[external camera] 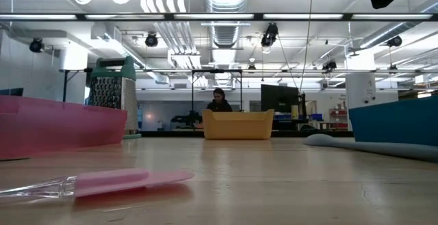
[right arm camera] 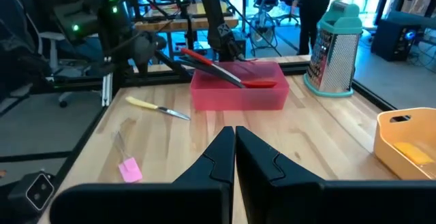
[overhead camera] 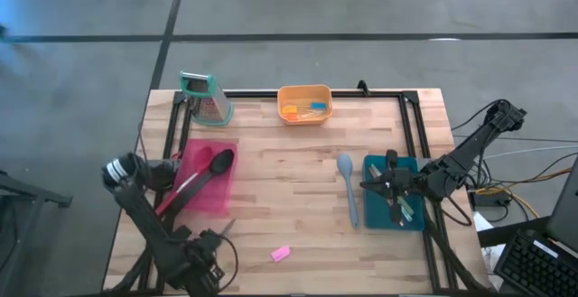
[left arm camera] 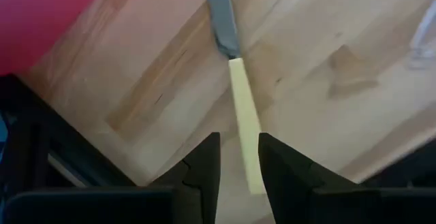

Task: Pick & Place Kitchen Items
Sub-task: Put the yellow knife into the blue bin

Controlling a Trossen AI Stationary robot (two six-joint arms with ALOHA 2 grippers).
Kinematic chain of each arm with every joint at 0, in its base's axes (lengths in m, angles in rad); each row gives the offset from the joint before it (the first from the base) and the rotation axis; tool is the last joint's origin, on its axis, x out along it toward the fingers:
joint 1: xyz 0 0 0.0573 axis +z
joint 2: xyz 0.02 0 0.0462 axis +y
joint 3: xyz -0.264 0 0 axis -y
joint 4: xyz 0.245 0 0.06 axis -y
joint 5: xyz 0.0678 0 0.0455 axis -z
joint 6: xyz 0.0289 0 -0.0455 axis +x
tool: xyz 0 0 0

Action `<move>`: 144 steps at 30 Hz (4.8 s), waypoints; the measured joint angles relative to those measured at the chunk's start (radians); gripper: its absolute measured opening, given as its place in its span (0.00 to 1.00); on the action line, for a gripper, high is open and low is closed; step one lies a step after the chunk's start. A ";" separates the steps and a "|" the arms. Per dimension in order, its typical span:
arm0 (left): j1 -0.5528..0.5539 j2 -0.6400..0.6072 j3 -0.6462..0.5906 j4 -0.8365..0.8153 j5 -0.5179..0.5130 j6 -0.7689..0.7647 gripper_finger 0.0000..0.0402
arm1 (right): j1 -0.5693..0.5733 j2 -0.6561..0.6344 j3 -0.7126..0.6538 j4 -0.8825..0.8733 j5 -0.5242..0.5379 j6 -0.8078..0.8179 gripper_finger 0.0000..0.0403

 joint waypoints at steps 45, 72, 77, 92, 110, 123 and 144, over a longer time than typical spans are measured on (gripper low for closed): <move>-0.011 0.074 -0.184 0.295 0.059 -0.075 0.34 | 0.000 0.000 -0.013 -0.013 -0.049 0.026 0.02; -0.015 0.032 -0.109 0.227 0.015 -0.050 0.31 | 0.000 0.000 -0.017 -0.013 -0.049 0.026 0.02; -0.015 0.032 -0.139 0.227 0.043 -0.059 0.33 | 0.000 0.000 -0.017 -0.013 -0.049 0.026 0.02; -0.014 0.031 -0.204 0.302 0.064 -0.068 0.32 | 0.000 0.000 -0.017 -0.013 -0.049 0.026 0.02; 0.002 0.026 -0.298 0.421 0.097 0.058 0.15 | 0.000 0.000 -0.017 -0.013 -0.049 0.026 0.02; 0.046 0.003 -0.267 0.409 -0.014 0.232 0.15 | 0.001 0.000 -0.018 -0.013 -0.049 0.026 0.02; 0.282 -0.032 -0.121 0.561 -0.678 0.943 0.15 | 0.001 0.000 -0.049 -0.014 -0.098 0.048 0.02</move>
